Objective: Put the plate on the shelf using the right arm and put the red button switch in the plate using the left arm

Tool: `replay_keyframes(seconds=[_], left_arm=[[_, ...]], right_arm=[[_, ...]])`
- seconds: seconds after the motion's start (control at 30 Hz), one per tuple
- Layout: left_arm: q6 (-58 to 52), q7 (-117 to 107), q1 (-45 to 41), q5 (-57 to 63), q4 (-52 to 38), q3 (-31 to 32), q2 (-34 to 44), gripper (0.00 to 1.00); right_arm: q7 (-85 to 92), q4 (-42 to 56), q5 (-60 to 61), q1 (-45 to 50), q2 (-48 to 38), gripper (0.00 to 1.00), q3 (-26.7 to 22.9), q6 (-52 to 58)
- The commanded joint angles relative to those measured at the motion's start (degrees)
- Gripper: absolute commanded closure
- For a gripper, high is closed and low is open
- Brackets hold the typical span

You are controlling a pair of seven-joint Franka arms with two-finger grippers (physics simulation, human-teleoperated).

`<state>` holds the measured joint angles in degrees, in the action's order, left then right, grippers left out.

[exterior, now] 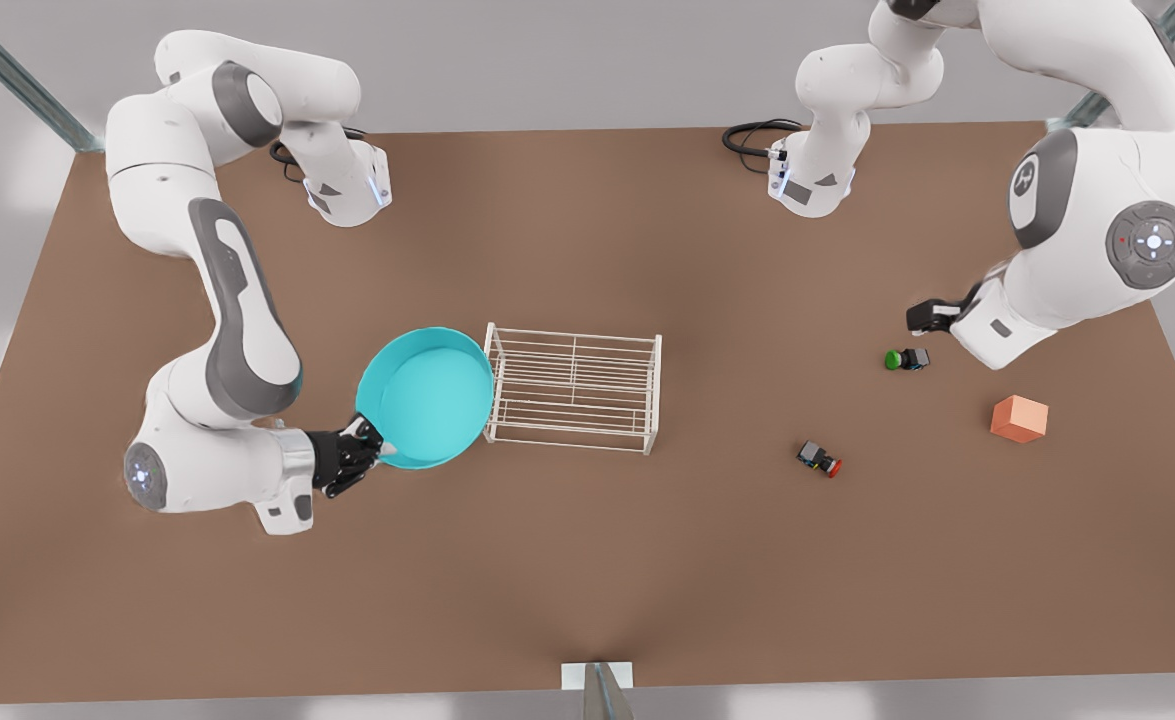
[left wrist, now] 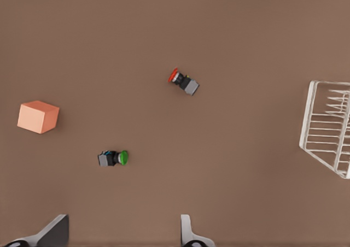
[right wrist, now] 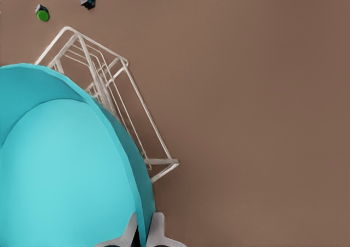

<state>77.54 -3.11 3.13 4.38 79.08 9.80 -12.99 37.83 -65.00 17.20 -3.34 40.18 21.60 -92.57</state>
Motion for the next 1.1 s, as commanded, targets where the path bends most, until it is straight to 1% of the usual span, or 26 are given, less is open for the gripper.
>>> replay_keyframes(seconds=[0.0,0.07,0.1,0.13,0.23,0.27,0.37,0.47,0.5,0.53,0.6,0.67,0.9,0.93,0.97,1.07], left_arm=[[3.5,-0.3,2.3,0.2,0.1,-0.1,-3.1,0.00],[7.3,-3.4,4.7,0.3,0.5,-0.2,-7.4,0.00],[13.0,-11.0,4.0,0.3,4.4,-0.6,-8.0,0.00],[20.9,-19.5,3.9,0.0,11.8,-0.7,-7.1,0.00],[34.9,-37.4,3.7,0.0,22.7,-0.7,-6.9,0.00],[42.0,-42.9,3.3,0.0,27.0,-0.7,-6.9,0.00],[51.4,-57.4,1.9,-0.2,30.8,-2.0,-7.8,0.00],[58.3,-73.3,-0.8,0.3,30.6,-2.1,-12.1,0.00],[59.7,-78.4,-1.4,0.5,29.6,-2.2,-13.9,0.00],[59.7,-79.2,-1.5,0.2,28.7,-2.1,-14.3,0.00],[59.7,-78.7,-3.1,0.9,28.6,-2.2,-15.8,0.00],[59.7,-78.7,-3.2,3.9,28.3,-2.2,-17.3,0.00],[59.8,-78.6,-5.2,5.0,26.0,-2.2,-20.4,0.00],[59.7,-75.8,-5.2,4.8,26.2,-2.2,-20.4,0.00],[59.8,-74.6,-5.2,4.8,26.2,-2.2,-21.1,0.00],[59.8,-73.9,-5.8,4.9,26.2,-2.2,-21.8,0.00]], right_arm=[[-35.8,0.3,0.0,3.0,0.0,0.79,0.2,-1.7],[-39.8,0.4,-0.1,6.0,0.5,0.79,0.2,-5.9],[-41.9,0.4,-0.1,7.5,0.9,0.79,0.2,-8.3],[-43.6,0.7,-0.1,9.2,1.7,0.79,0.1,-11.3],[-45.6,1.3,-0.1,12.0,3.7,0.79,0.0,-15.9],[-45.7,2.0,-0.1,13.0,4.5,0.79,0.0,-16.9],[-45.3,1.2,0.0,14.7,5.0,0.79,0.0,-18.8],[-44.5,-2.4,-0.5,15.0,4.4,0.79,0.1,-18.7],[-44.4,-3.3,-0.6,15.2,4.2,0.79,0.2,-18.7],[-44.4,-3.8,-0.5,15.5,3.9,0.79,0.3,-18.7],[-44.4,-8.1,-0.9,15.6,1.4,0.79,0.3,-19.1],[-44.4,-11.3,-0.9,15.6,0.0,0.79,0.4,-21.1],[-44.3,-13.4,-0.2,16.0,-0.1,0.79,0.7,-22.6],[-44.3,-14.0,-0.1,16.0,-0.3,0.79,1.2,-22.6],[-44.4,-14.2,-0.1,16.0,-0.4,0.00,1.2,-22.7],[-44.4,-14.6,-0.1,16.0,-0.6,0.00,1.6,-23.1]])
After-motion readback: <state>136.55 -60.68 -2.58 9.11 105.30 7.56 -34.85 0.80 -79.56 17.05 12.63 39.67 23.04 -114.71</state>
